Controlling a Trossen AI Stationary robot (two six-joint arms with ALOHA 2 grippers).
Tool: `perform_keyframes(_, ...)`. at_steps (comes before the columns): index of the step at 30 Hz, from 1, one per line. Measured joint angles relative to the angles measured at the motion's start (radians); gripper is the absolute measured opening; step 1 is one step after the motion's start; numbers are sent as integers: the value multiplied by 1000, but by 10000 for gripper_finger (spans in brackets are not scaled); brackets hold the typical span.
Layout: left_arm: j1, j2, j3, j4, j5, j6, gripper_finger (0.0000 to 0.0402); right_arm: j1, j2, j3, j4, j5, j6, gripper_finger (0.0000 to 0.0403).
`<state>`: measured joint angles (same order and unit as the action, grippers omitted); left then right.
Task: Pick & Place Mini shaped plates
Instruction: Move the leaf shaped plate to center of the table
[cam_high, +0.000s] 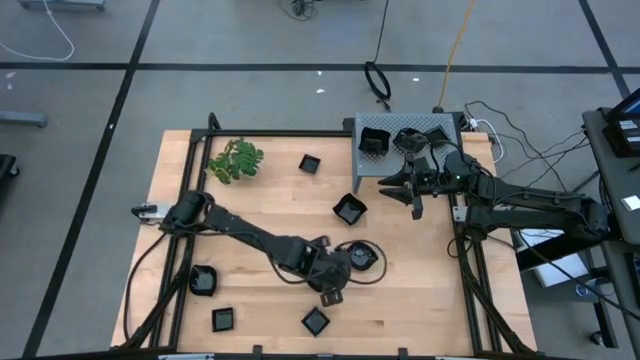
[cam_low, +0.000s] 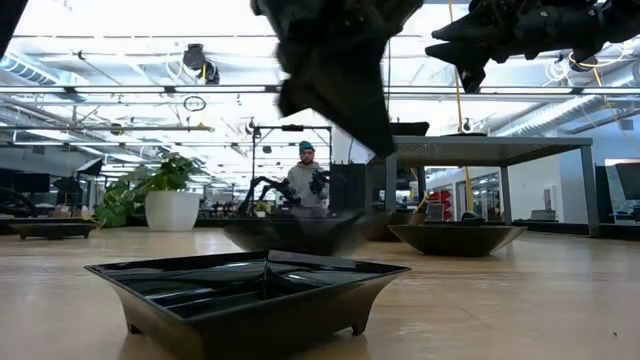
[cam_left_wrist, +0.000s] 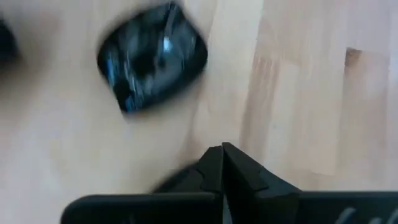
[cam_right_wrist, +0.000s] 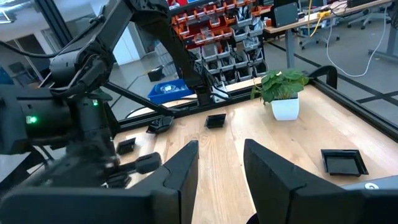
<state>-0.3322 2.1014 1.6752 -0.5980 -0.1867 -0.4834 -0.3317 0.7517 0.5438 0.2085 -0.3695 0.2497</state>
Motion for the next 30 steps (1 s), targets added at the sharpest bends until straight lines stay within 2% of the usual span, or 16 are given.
perform_keyframes(4, 37, 0, 0, 13, -2, 293, 15, 0, 0, 0, -4, 0, 0, 116)
perform_keyframes(7, 61, 0, 0, 4, 26, 353, 24, 0, 0, 0, -5, -2, 0, 116)
perform_keyframes(11, 79, -1, 0, -36, 42, 304, 25, 0, 0, 0, -12, -2, 0, 116)
perform_keyframes(14, 83, -9, 0, -128, 66, 220, 26, 0, 0, 0, -37, -2, 0, 116)
perform_keyframes(19, 74, -9, 0, -351, 175, 16, 26, 0, 0, 0, -88, -2, -2, 116)
perform_keyframes(23, 39, -9, 0, -469, 243, -23, 26, 0, 0, 0, -96, -2, -7, 116)
perform_keyframes(27, -9, -9, 0, -516, 250, -50, 26, 0, 0, 0, -97, -2, -7, 116)
perform_keyframes(30, -43, -4, 0, -480, 259, -70, 26, 0, 0, 0, -97, -2, -7, 116)
